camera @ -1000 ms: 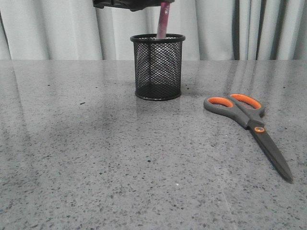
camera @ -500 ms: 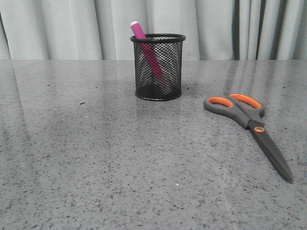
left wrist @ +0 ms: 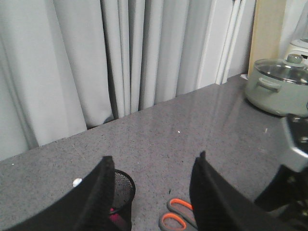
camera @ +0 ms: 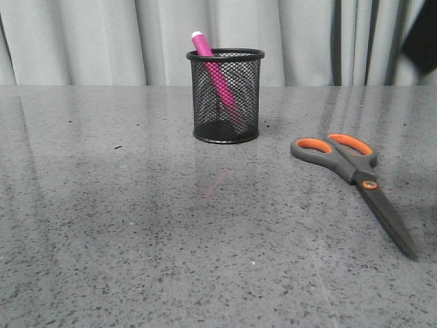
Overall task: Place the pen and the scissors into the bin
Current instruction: 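Lower the right gripper onto the scissors blades and close it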
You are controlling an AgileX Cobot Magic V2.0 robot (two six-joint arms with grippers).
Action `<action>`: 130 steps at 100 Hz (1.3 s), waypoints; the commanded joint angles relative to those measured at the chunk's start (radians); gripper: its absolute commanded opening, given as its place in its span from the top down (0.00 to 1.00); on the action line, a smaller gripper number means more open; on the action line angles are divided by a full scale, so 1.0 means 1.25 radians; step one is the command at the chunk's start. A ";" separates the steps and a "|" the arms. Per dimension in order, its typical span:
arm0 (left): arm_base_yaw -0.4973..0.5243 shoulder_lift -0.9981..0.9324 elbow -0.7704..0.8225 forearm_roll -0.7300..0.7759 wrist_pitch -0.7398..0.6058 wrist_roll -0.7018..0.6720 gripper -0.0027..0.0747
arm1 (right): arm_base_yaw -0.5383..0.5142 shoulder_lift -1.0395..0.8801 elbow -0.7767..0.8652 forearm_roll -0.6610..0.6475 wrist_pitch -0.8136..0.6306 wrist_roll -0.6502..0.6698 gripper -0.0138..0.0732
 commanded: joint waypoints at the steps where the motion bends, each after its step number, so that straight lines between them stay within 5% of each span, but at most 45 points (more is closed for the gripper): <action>1: -0.009 -0.053 0.008 -0.006 -0.052 0.000 0.55 | 0.010 0.046 -0.039 0.003 -0.033 0.012 0.40; 21: -0.009 -0.132 0.046 -0.013 -0.050 0.000 0.55 | 0.007 0.144 -0.040 0.003 -0.057 0.082 0.31; 54: -0.009 -0.156 0.063 -0.108 -0.019 0.000 0.55 | 0.007 0.244 -0.040 -0.096 -0.127 0.251 0.30; 107: -0.011 -0.183 0.063 -0.136 0.093 0.000 0.55 | -0.032 0.383 -0.040 -0.088 -0.148 0.324 0.31; 121: -0.011 -0.204 0.063 -0.126 0.093 0.000 0.55 | -0.039 0.402 -0.038 -0.080 -0.121 0.324 0.50; 130: -0.011 -0.212 0.063 -0.116 0.093 0.000 0.55 | -0.039 0.403 -0.038 -0.080 -0.126 0.324 0.79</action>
